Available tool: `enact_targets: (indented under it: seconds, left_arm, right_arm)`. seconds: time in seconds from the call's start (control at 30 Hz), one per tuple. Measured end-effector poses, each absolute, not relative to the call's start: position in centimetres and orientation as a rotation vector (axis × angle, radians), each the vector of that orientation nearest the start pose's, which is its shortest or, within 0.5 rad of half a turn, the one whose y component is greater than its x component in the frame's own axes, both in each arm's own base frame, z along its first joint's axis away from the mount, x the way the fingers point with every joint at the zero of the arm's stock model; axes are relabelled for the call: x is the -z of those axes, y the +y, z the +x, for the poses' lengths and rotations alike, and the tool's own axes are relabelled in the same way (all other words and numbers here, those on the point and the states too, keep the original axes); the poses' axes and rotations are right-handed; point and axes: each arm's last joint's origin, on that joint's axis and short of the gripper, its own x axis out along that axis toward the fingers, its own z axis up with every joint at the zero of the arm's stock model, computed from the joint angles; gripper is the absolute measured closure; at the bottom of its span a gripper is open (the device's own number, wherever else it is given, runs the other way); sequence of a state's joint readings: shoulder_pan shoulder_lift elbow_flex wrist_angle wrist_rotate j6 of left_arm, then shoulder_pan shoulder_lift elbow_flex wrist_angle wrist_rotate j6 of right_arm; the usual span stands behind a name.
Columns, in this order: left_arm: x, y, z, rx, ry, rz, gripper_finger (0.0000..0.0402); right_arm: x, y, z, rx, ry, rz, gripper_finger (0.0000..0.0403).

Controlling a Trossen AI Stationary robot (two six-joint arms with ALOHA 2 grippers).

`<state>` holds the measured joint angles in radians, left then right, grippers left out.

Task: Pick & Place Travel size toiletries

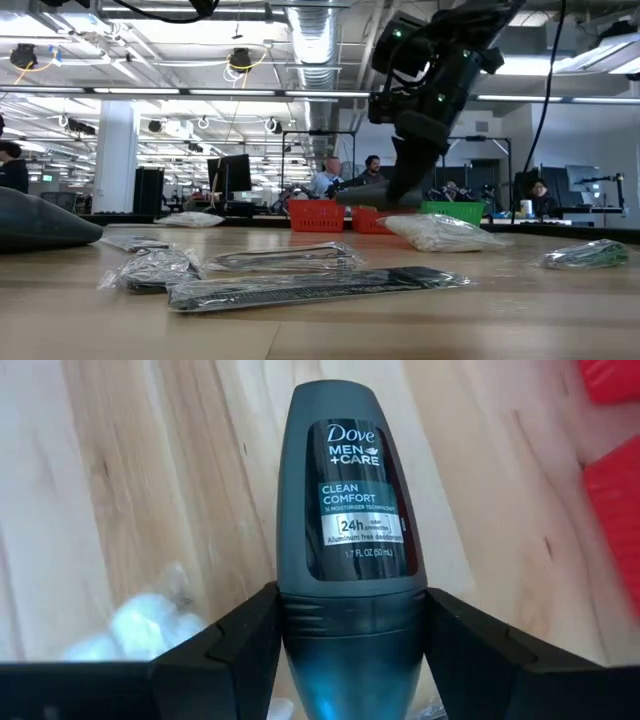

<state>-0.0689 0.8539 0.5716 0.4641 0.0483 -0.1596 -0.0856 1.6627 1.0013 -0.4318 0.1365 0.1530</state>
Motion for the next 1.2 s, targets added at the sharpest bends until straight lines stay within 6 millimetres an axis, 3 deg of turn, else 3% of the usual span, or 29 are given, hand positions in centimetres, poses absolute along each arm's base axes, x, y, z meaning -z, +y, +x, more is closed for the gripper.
enact_targets:
  seconds: [0.27,0.43,0.9,1.07,1.2]
  left_arm:
    - [-30.9,-1.4,19.3,0.125,-0.172,-0.156,0.0401]
    - [-30.9,-1.4,19.3,0.125,-0.172,-0.155,0.0401]
    - [-30.9,-1.4,19.3,0.124,-0.165,-0.157,0.0401]
    - [-30.8,-1.4,19.3,0.124,-0.163,-0.157,0.0401]
    - [-30.8,-1.4,19.3,0.124,-0.163,-0.158,0.0401]
  right_arm:
    - [-20.6,-3.5,31.9,0.464,1.150,0.111,0.0199]
    - [-22.7,-3.3,32.0,0.474,1.193,0.114,0.0198]
    - [-30.4,-0.5,30.0,0.521,1.416,0.090,0.0197]
    - [-31.9,0.6,28.6,0.608,1.493,0.108,0.0198]
    - [-32.8,2.2,27.8,0.569,1.454,0.196,0.0198]
